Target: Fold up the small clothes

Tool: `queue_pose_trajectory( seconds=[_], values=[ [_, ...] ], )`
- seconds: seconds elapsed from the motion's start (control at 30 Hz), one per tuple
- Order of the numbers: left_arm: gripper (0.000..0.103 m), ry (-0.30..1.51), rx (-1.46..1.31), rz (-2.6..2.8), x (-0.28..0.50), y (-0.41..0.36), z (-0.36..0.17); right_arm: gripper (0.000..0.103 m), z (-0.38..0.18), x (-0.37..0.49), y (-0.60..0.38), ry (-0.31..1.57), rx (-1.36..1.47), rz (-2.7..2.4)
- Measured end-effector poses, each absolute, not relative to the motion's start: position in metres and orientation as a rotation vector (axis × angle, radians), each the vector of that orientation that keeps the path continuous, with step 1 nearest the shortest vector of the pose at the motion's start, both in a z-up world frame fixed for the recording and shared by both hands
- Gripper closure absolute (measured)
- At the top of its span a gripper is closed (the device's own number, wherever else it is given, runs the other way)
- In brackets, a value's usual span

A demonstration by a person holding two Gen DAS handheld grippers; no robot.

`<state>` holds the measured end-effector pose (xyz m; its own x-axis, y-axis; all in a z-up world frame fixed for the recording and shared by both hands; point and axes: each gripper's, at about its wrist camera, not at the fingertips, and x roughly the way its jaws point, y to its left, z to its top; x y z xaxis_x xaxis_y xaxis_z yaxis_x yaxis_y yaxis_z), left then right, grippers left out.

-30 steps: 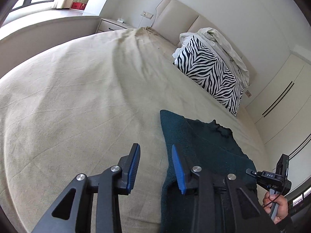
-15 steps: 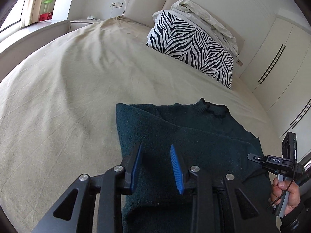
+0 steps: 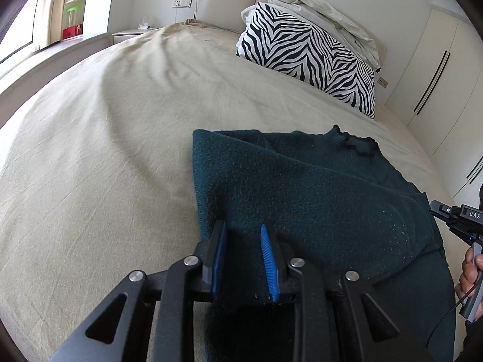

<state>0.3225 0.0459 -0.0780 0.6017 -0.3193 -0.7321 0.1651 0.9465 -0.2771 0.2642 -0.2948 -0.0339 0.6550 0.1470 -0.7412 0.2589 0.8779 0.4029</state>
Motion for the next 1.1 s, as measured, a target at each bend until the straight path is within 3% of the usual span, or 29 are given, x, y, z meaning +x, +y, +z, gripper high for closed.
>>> queue_pose_trajectory(
  seconds=[0.1, 0.17, 0.23, 0.3, 0.33, 0.4, 0.47, 0.83, 1.1],
  values=[
    [0.076, 0.883, -0.195, -0.284, 0.318, 0.049, -0.078, 0.092, -0.069, 0.282, -0.280, 1.012, 0.467, -0.023],
    [0.076, 0.886, -0.215, -0.287, 0.307, 0.056, -0.075, 0.093, -0.077, 0.273, -0.293, 0.940, 0.541, 0.017],
    [0.062, 0.903, -0.243, -0.253, 0.287, 0.072, -0.071, 0.093, -0.076, 0.257, -0.309, 0.918, 0.674, -0.023],
    [0.062, 0.896, -0.298, -0.248, 0.260, 0.090, -0.065, 0.090, -0.063, 0.234, -0.315, 0.889, 0.670, -0.069],
    [0.061, 0.900, -0.317, -0.237, 0.246, 0.097, -0.061, 0.086, -0.053, 0.218, -0.315, 0.861, 0.649, -0.075],
    [0.060, 0.904, -0.357, -0.240, 0.216, 0.108, -0.053, 0.055, -0.035, 0.181, -0.314, 0.794, 0.635, -0.053],
    [0.060, 0.904, -0.371, -0.244, 0.185, 0.111, -0.045, 0.045, -0.020, 0.139, -0.312, 0.753, 0.619, -0.046],
    [0.058, 1.090, -0.343, -0.253, 0.051, 0.088, -0.076, 0.045, -0.038, -0.084, -0.339, 0.812, 0.636, -0.154],
    [0.057, 1.137, -0.339, -0.291, 0.028, 0.094, -0.072, 0.045, -0.075, -0.147, -0.358, 0.871, 0.747, -0.168]
  ],
)
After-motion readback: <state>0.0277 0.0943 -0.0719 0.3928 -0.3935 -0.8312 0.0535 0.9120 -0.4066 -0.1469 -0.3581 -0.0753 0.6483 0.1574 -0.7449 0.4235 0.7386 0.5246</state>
